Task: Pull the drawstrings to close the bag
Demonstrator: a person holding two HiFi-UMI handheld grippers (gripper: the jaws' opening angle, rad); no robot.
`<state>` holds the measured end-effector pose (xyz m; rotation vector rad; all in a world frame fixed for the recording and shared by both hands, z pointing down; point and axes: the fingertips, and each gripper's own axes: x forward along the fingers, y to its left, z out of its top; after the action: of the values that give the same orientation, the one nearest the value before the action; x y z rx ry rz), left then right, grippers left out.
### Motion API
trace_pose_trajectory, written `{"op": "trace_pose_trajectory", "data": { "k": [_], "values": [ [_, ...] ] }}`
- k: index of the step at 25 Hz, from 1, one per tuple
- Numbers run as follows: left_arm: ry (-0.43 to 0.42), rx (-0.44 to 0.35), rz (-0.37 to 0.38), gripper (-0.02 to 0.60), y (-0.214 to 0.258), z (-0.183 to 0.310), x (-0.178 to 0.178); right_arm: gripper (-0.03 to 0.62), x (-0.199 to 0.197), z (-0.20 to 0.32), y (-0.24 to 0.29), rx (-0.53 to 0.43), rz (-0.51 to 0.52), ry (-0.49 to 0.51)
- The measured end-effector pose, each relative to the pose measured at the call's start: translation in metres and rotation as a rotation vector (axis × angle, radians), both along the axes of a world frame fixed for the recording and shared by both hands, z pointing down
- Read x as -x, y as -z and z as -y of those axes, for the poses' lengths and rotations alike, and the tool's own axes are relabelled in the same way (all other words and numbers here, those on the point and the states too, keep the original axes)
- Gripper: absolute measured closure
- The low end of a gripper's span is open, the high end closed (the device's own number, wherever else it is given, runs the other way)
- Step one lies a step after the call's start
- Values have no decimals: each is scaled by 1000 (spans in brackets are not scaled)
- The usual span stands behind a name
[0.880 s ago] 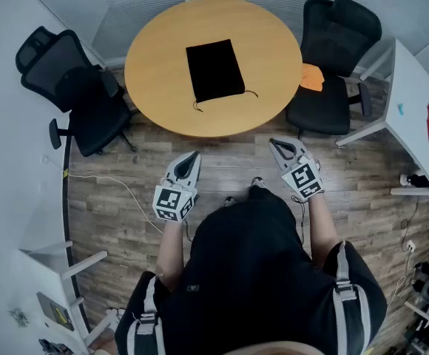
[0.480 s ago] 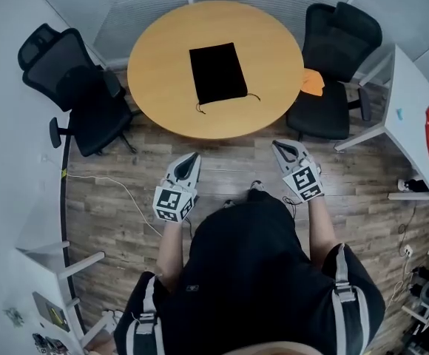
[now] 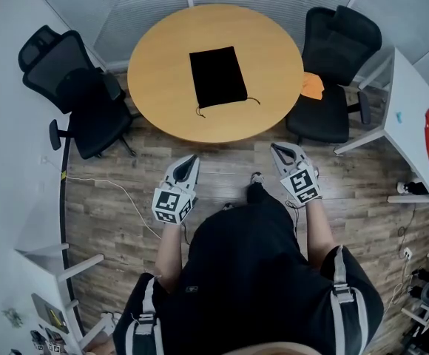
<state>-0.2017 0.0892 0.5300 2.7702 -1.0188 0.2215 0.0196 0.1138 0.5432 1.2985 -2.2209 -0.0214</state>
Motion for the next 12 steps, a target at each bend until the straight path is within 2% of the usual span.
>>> {"op": "trace_pose_trajectory", "data": {
  "k": [12],
  "values": [
    [38,10,37,565,-3,23,-17,537,-18,31,-13,12,20,33]
  ]
}}
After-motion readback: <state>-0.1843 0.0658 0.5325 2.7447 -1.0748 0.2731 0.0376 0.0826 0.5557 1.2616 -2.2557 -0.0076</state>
